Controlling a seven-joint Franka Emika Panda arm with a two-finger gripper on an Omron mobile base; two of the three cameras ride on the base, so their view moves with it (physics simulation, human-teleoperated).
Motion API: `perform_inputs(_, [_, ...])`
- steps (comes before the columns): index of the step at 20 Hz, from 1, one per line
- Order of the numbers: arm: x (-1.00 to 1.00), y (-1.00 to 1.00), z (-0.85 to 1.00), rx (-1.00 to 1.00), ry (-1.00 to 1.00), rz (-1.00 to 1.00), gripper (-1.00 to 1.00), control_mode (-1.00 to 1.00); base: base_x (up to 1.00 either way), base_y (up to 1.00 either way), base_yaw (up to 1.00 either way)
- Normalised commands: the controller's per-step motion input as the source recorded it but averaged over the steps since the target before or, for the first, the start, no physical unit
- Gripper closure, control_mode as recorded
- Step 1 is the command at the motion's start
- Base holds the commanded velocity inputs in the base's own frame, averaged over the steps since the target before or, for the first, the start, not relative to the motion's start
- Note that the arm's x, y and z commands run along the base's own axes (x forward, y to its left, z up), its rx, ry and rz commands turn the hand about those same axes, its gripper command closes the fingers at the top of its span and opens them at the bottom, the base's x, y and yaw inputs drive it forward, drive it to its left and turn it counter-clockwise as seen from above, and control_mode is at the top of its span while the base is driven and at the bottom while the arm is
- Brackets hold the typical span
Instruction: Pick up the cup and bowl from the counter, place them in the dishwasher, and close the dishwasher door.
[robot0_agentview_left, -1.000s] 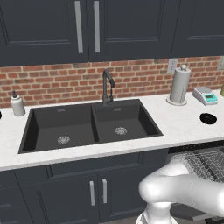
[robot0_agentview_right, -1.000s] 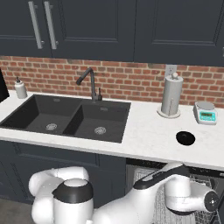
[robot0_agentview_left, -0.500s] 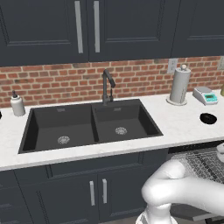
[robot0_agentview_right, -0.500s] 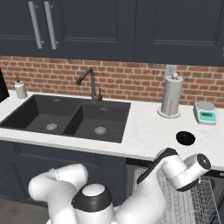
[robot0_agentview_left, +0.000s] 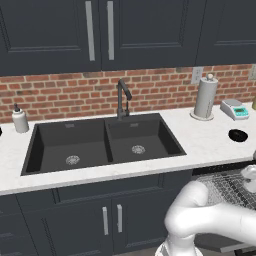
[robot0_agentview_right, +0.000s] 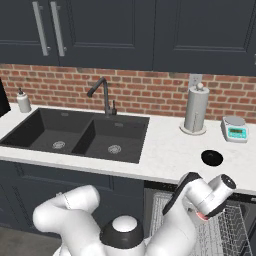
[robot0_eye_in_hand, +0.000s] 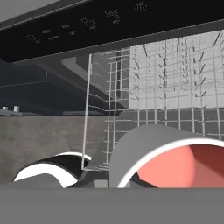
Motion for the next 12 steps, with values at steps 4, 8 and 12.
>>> perform_inputs(4, [0.0, -0.04, -0.51, 0.04, -0.05, 0.0, 1.0, -1.0, 0.0, 0.0, 0.0])
perform_inputs(8, [0.0, -0.02, -0.54, 0.03, -0.05, 0.0, 1.0, -1.0, 0.0, 0.0, 0.0])
perform_inputs(12, [0.04, 0.0, -0.43, 0.0, 0.0, 0.0, 1.0, -1.0, 0.0, 0.0, 0.0])
